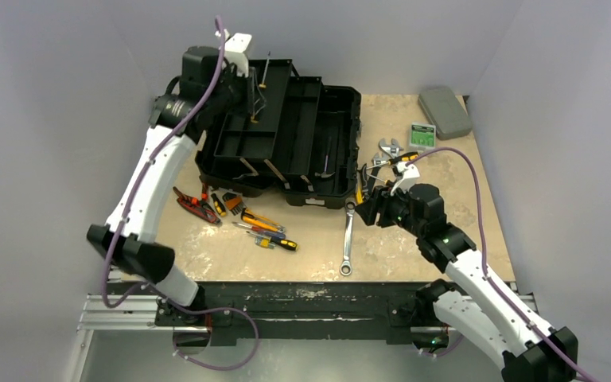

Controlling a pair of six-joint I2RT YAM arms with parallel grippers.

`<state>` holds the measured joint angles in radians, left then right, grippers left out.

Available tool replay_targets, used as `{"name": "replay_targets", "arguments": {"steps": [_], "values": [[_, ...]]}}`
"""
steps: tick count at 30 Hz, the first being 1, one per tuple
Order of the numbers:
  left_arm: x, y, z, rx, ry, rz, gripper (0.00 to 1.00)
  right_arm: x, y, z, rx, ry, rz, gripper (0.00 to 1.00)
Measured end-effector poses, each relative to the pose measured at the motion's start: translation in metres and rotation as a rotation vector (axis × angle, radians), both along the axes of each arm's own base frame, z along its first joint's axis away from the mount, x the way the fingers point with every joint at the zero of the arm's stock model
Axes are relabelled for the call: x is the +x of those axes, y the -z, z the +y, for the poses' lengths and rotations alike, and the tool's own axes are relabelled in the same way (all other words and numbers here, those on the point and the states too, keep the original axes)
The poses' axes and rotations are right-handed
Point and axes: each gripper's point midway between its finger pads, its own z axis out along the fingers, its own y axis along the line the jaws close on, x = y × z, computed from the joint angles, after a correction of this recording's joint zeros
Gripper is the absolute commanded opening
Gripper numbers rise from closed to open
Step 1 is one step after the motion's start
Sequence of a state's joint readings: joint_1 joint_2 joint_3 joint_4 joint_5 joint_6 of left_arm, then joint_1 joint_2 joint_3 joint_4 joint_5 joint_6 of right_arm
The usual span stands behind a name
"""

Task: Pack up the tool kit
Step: Place the screwdriver in the toolbox.

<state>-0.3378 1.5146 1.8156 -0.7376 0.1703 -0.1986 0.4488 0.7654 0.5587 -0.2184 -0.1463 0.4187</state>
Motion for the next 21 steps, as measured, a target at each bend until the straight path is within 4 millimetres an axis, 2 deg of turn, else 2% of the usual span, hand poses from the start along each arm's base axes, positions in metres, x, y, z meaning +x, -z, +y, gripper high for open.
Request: {"name": "replay_targets", "arguments": {"steps": [5, 7, 10, 12, 16, 20, 21], "values": [[0.049, -0.016, -0.013, 0.068, 0.044, -0.045, 0.00, -0.002, -0.006, 0.000, 0.010, -0.005, -0.012, 0.54], [0.069, -0.015, -0.016, 0.085, 0.046, -0.052, 0.00, -0.003, -0.009, 0.000, 0.016, -0.004, -0.019, 0.54], [0.084, 0.008, -0.016, 0.101, 0.039, 0.001, 0.00, -0.004, -0.012, 0.000, 0.026, -0.003, -0.028, 0.54], [0.092, 0.035, -0.014, 0.115, 0.028, 0.071, 0.00, -0.005, -0.013, 0.000, 0.029, -0.002, -0.029, 0.54], [0.105, 0.075, -0.011, 0.108, -0.003, 0.177, 0.00, -0.005, -0.012, 0.001, 0.032, -0.005, -0.021, 0.54], [0.112, 0.098, -0.010, 0.093, -0.019, 0.241, 0.00, -0.005, -0.007, 0.003, 0.028, -0.015, -0.003, 0.53], [0.112, 0.101, -0.010, 0.091, -0.022, 0.250, 0.03, -0.005, -0.006, 0.003, 0.026, -0.017, 0.002, 0.53]]}}
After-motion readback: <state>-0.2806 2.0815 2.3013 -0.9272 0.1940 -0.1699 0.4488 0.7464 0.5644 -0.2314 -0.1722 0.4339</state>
